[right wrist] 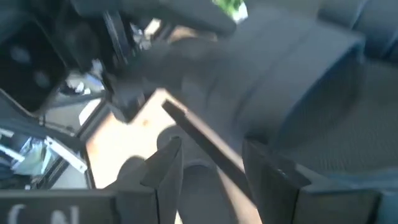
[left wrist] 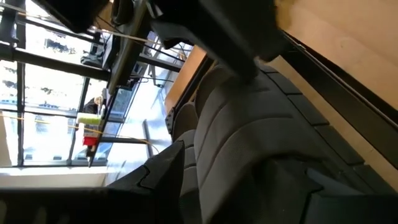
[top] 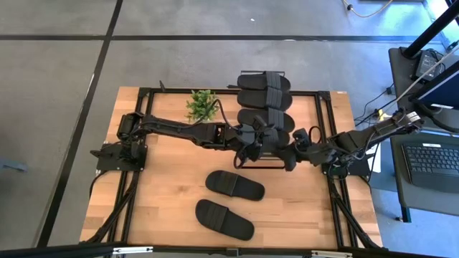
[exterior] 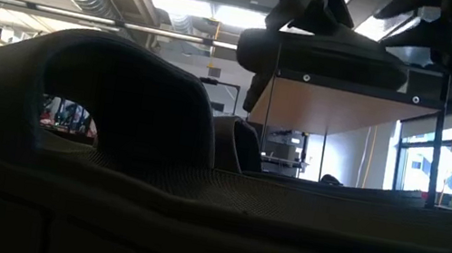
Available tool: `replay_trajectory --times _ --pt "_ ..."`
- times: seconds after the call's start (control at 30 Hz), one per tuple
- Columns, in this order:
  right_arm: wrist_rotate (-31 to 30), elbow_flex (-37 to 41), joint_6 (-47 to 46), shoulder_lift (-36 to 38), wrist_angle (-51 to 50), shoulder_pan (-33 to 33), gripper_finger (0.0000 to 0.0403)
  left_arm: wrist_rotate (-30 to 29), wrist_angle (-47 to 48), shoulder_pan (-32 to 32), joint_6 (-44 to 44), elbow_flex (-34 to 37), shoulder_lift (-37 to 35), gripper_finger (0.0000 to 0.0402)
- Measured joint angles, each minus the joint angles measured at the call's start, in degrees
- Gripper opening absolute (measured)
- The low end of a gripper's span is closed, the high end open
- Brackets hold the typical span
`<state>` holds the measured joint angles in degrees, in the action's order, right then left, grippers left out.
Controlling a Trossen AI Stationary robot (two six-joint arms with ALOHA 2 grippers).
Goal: Pick and place slides into the shelf
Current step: Put the black slide on the shelf
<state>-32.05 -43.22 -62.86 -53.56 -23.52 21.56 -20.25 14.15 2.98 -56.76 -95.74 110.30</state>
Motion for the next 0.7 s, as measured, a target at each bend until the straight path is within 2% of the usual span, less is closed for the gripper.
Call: replay_trajectory --times 0.13,0.23,0.4,0.53,0.7 --pt "-4.6 0.0 4.3 0.0 4.0 -1.1 0.0167 0.4 0.1 0.0 2.4 0.0 0.0 0.0178" --pt "-5.5 -0.1 8.9 -0.2 6.9 -2.8 0.0167 0.8 -0.2 0.1 2.4 0.0 0.0 0.0178" --pt "-4.2 -0.1 12.1 -2.0 7.2 -5.7 0.0167 1.4 -0.1 0.0 2.5 0.0 0.0 0.0178" --pt "-0.3 -0.1 12.4 -3.4 7.2 -6.2 0.0167 1.5 -0.2 -0.1 2.7 -0.1 0.0 0.0178" --pt "1.0 -0.1 12.7 -3.3 7.1 -6.2 0.0167 1.5 0.0 -0.5 4.4 -0.1 0.0 0.0178"
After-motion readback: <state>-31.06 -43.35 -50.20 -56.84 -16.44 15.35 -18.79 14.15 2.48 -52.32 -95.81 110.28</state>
